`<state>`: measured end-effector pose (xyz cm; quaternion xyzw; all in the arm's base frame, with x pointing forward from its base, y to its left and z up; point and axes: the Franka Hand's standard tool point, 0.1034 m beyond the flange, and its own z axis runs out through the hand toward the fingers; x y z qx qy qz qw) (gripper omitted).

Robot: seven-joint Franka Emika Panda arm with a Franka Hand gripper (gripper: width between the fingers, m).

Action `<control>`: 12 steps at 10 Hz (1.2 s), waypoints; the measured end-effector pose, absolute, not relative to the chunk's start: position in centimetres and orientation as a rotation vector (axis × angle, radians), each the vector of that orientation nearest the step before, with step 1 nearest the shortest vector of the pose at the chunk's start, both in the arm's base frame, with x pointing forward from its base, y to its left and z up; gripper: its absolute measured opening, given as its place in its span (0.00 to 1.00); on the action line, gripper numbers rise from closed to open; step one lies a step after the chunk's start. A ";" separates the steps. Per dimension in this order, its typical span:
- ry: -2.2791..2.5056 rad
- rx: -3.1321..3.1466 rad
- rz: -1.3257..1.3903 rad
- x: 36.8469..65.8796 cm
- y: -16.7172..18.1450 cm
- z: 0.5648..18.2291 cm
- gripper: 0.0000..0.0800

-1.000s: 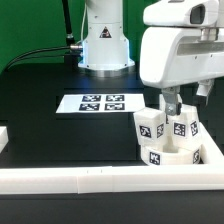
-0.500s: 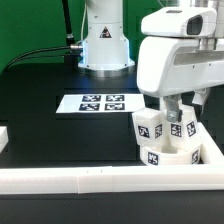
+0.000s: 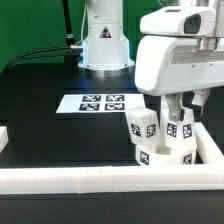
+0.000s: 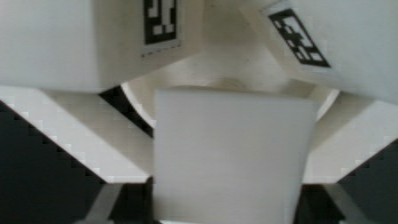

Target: Assemble stool

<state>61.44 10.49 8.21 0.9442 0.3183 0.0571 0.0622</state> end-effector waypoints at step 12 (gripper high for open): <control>-1.031 2.966 0.290 61.5 11.8 8.0 0.43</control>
Offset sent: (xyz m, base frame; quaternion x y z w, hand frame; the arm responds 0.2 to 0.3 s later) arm -0.0112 0.0199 -0.0052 0.0064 0.0425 0.2601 0.9646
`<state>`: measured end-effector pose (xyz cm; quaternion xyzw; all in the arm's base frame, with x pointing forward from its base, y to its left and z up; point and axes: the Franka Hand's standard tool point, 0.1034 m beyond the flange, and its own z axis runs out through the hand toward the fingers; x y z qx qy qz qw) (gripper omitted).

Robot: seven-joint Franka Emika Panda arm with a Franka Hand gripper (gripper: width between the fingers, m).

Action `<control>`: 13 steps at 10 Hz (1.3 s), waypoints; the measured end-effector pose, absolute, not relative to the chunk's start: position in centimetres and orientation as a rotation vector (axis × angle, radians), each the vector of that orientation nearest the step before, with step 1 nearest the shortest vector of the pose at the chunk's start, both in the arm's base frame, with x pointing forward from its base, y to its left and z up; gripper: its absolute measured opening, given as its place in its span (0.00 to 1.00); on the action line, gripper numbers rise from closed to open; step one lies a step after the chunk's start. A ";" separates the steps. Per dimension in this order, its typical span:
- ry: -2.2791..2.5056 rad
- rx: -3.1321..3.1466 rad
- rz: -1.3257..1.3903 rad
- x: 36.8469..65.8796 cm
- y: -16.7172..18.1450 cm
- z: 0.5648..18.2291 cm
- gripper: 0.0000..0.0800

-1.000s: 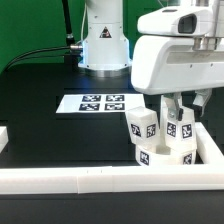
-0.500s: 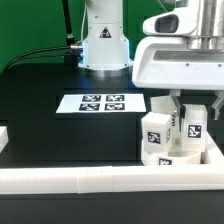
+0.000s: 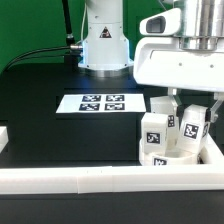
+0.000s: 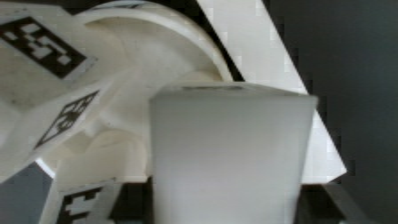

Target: Assemble stool

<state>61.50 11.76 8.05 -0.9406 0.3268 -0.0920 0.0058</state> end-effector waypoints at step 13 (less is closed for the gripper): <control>1.925 -2.196 -0.281 62.0 11.5 9.0 0.73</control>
Offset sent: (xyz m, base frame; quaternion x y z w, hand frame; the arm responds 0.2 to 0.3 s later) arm 0.0000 0.0000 0.0000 0.0000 0.0000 0.1296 0.9916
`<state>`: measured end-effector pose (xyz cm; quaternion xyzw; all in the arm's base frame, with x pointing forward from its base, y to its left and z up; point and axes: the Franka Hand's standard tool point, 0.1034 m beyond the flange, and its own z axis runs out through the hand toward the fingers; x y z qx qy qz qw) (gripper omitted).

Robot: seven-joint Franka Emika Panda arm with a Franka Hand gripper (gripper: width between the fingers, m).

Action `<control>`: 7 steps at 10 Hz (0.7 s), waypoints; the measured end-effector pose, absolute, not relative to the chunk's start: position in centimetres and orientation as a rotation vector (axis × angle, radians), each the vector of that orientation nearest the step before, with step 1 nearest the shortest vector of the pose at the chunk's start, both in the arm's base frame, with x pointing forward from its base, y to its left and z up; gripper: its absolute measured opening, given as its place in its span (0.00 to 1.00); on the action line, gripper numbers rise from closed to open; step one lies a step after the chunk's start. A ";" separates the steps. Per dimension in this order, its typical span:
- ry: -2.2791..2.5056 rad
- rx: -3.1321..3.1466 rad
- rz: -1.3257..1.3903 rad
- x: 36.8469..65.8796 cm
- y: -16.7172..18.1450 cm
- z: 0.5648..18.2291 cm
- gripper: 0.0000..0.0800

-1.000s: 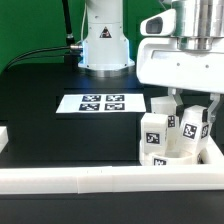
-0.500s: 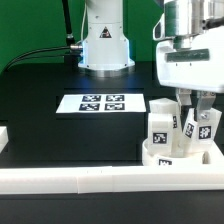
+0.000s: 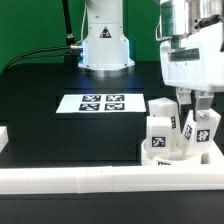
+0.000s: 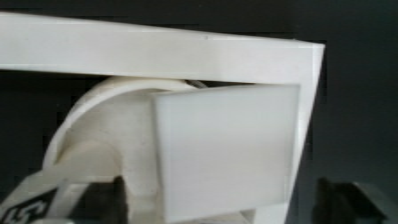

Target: Assemble stool

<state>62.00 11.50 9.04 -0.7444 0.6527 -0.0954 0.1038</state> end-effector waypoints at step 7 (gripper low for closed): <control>1.470 -2.528 -0.332 62.4 12.3 11.5 0.81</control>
Offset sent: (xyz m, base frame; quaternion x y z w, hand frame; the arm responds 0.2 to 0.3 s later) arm 0.0000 0.0000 0.0000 0.0000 0.0000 -0.1296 0.9916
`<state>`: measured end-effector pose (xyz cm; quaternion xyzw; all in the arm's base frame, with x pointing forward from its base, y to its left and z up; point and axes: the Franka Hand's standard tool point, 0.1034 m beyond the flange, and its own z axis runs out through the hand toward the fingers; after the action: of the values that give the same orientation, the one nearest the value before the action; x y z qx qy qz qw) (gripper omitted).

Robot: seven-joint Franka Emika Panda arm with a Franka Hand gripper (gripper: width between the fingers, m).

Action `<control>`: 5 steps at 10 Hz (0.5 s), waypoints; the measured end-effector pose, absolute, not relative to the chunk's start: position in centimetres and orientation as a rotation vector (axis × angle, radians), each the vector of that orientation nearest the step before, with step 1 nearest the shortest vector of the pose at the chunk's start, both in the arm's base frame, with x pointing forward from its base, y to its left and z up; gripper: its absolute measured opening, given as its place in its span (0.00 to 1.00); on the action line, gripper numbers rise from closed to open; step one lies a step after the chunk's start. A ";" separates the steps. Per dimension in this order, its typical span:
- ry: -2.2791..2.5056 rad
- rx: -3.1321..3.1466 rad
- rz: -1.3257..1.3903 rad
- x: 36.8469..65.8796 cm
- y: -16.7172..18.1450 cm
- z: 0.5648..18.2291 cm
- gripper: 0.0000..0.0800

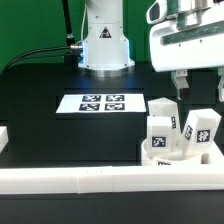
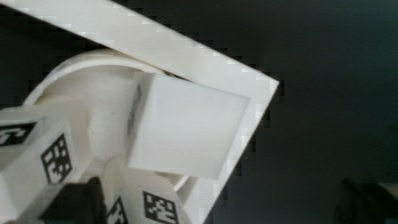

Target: Assemble stool

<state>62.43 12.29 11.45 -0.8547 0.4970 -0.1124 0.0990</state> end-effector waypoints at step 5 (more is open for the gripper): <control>0.583 -2.980 -0.340 62.5 13.6 12.0 0.81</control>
Offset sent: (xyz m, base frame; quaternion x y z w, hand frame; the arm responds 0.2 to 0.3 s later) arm 0.0022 0.0260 0.0095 -0.0148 -0.0406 -0.3967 0.9169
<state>62.55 13.62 12.00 -0.9744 0.1905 -0.1111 0.0431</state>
